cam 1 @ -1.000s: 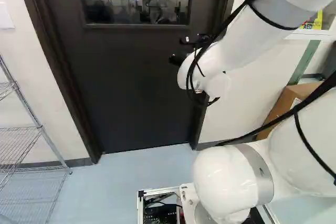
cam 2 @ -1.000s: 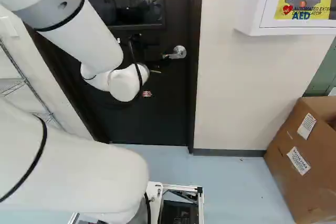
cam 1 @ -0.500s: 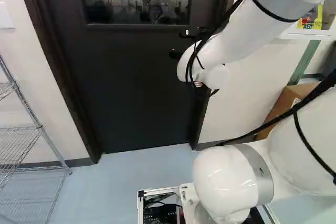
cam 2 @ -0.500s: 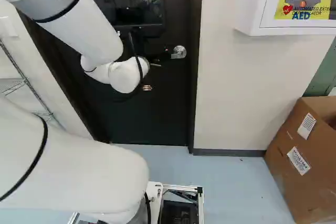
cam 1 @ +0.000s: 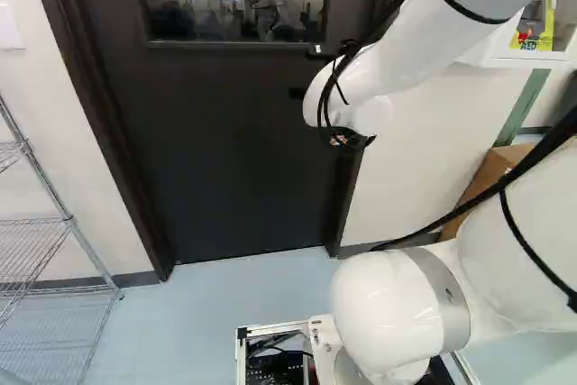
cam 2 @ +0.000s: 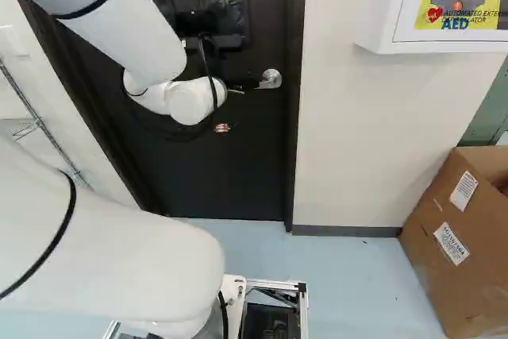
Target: Open the door and move inside
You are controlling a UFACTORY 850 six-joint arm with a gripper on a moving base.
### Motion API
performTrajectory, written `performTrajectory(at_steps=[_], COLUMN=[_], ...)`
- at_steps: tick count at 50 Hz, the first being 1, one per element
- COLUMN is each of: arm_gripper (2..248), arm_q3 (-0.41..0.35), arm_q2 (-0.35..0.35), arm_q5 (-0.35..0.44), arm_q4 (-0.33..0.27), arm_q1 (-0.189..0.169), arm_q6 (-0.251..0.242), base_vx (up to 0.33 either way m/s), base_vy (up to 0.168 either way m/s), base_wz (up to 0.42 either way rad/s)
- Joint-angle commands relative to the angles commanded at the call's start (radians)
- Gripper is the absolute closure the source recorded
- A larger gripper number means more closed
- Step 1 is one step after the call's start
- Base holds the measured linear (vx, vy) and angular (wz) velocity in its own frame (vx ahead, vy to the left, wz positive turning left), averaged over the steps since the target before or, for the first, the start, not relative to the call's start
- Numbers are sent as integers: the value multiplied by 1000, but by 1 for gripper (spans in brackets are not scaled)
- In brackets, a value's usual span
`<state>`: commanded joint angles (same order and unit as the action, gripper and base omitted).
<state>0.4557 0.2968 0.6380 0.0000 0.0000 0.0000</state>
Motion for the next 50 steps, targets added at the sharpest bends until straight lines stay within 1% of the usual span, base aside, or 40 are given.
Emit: performTrajectory(at_steps=[9, 14, 36, 50], arm_gripper=[3, 3, 3, 3], arm_q3=[32, 51, 138, 151], arm_q2=[-14, -24, -76, -108], arm_q5=[-55, -68, -74, -74], arm_q4=[0, 0, 0, 0], arm_q1=[0, 0, 0, 0], arm_q6=[0, 0, 0, 0], base_vx=[0, 0, 0, 0], base_vy=[0, 0, 0, 0], base_wz=[0, 0, 0, 0])
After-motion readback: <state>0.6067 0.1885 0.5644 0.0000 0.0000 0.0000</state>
